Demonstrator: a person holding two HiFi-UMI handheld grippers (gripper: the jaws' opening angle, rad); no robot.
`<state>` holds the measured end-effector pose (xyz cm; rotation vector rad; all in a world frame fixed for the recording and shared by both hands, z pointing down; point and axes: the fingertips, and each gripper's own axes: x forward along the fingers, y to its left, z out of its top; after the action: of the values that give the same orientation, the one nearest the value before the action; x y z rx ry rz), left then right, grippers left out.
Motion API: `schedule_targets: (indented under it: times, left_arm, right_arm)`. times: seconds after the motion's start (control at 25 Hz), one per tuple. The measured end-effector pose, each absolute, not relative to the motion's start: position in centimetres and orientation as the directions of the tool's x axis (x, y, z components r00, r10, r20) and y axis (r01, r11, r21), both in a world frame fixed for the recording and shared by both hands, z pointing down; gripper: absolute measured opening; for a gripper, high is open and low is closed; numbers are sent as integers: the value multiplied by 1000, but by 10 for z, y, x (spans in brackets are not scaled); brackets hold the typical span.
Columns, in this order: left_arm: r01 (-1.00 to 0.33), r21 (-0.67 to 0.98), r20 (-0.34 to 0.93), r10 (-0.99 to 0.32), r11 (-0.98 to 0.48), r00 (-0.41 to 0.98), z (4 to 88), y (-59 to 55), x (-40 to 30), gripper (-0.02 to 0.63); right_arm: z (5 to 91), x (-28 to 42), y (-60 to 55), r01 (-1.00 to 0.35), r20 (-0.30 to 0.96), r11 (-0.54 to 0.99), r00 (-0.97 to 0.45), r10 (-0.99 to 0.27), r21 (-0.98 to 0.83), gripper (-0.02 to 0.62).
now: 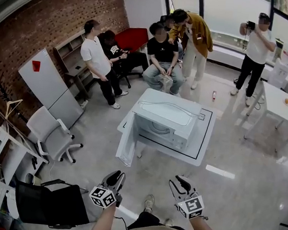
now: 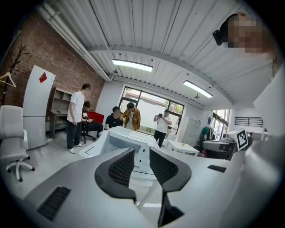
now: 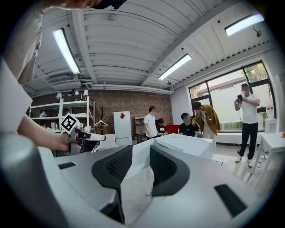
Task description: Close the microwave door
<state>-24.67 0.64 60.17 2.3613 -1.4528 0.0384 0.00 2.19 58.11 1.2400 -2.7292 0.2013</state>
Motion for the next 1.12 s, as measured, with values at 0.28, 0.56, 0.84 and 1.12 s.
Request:
schedule_targets:
  times: [0.28,0.56,0.84,1.12]
  left_arm:
    - [-859,297,238,-839,-417,489,621,-49,-290,97]
    - [-841,308,276,-804,-445,527,650,-88,-321,97]
    - [-777,251,333,-702,-578,630,679,-112,-339,97]
    - [-668,260,352,-575,-698,738,705,-119,-341,97]
  right_arm:
    - [582,-41,-29,-768,195,638,-635,-748,-55,126]
    - [582,-89,-70,-773,210,631,-627,-750,-57,126]
    - [591,-128,-102,-782,232,621,-616,-753,-61,126]
    - [599,-155,-120,-797,236,601,-596,-767,-59,126]
